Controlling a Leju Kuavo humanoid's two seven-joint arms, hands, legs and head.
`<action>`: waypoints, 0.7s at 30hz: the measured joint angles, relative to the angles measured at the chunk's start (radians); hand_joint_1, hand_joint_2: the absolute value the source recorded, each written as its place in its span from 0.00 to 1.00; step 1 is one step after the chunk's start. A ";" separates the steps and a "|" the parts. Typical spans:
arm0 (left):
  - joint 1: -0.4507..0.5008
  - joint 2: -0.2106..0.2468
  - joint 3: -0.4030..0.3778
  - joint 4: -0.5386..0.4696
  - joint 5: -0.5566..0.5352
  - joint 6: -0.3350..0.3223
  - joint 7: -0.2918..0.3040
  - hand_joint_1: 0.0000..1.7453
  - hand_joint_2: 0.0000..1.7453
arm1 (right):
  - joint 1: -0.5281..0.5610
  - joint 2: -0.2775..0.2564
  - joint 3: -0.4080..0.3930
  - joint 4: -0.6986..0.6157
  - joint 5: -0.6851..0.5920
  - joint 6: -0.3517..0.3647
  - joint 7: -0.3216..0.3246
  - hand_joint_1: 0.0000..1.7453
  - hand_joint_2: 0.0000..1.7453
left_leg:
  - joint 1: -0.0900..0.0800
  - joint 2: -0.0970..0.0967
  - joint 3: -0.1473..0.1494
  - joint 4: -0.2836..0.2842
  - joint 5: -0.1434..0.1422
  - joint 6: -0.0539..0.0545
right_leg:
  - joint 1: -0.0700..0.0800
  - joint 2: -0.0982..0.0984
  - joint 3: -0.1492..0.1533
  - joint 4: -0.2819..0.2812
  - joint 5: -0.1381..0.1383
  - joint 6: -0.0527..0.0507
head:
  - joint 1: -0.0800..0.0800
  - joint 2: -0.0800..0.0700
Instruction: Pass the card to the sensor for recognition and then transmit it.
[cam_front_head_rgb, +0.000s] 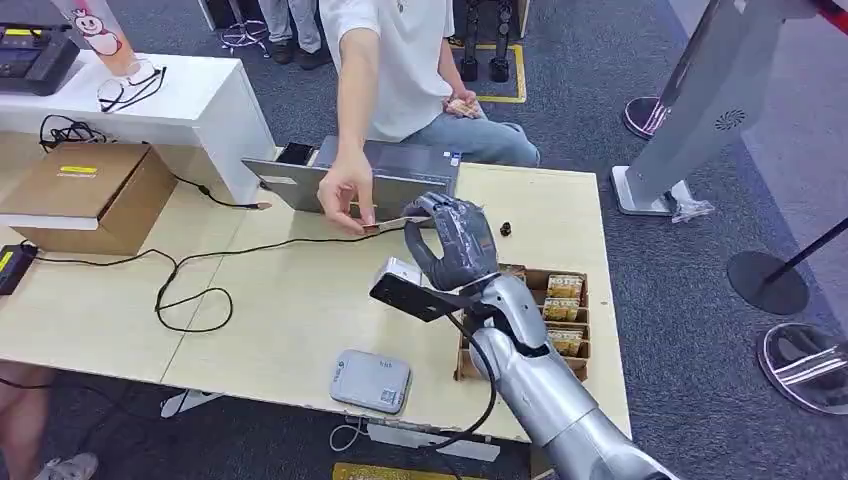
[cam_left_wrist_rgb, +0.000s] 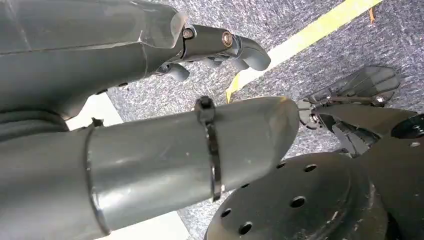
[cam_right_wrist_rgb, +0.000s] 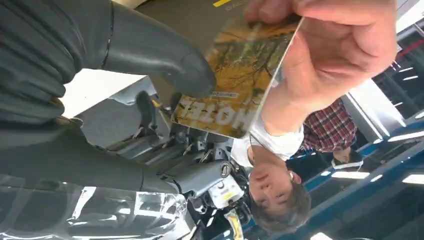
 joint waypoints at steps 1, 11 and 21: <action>-0.001 0.000 0.002 0.000 0.000 0.000 -0.001 0.00 0.00 | 0.000 0.000 0.000 0.000 0.000 0.000 0.000 1.00 1.00 | 0.000 0.000 0.000 0.000 0.000 0.000 | 0.000 0.000 0.000 0.000 0.000 0.000 | 0.000 0.000; -0.015 0.001 0.006 0.015 -0.016 0.011 -0.002 0.00 0.00 | 0.000 0.000 0.002 0.004 0.003 -0.002 0.002 1.00 1.00 | 0.000 0.000 0.000 0.000 0.000 0.000 | 0.000 0.000 0.000 0.000 0.000 0.000 | 0.000 0.000; -0.027 0.008 0.006 0.037 -0.028 0.024 -0.002 0.00 0.00 | 0.001 0.000 0.002 0.003 0.004 -0.002 0.008 1.00 1.00 | 0.000 0.000 0.000 0.000 0.000 0.000 | 0.000 0.000 0.000 0.000 0.000 0.000 | 0.000 0.000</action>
